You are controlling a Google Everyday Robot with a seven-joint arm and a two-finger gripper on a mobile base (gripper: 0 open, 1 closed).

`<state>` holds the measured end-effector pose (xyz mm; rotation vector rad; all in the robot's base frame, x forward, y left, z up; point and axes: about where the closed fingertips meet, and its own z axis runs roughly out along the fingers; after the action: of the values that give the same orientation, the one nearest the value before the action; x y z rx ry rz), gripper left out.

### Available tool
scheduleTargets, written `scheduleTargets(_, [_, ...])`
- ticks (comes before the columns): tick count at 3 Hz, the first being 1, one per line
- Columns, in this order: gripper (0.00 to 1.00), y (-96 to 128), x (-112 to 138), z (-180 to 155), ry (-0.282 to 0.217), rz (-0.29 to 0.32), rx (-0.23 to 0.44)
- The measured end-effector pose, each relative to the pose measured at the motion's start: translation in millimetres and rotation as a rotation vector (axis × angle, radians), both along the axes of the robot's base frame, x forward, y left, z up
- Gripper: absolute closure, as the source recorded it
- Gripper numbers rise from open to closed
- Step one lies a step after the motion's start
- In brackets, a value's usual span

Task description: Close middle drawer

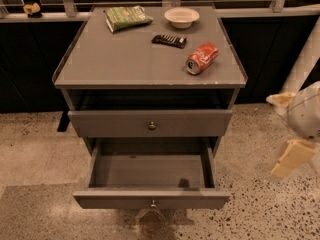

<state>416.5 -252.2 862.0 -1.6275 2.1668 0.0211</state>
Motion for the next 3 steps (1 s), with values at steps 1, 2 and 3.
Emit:
scheduleTargets(1, [0.0, 27, -10, -54, 0.04, 0.004, 0.012])
scheduleTargets(2, [0.0, 41, -22, -101, 0.109, -0.016, 0.032])
scheduleTargets(3, [0.0, 41, -38, -139, 0.169, -0.05, 0.07])
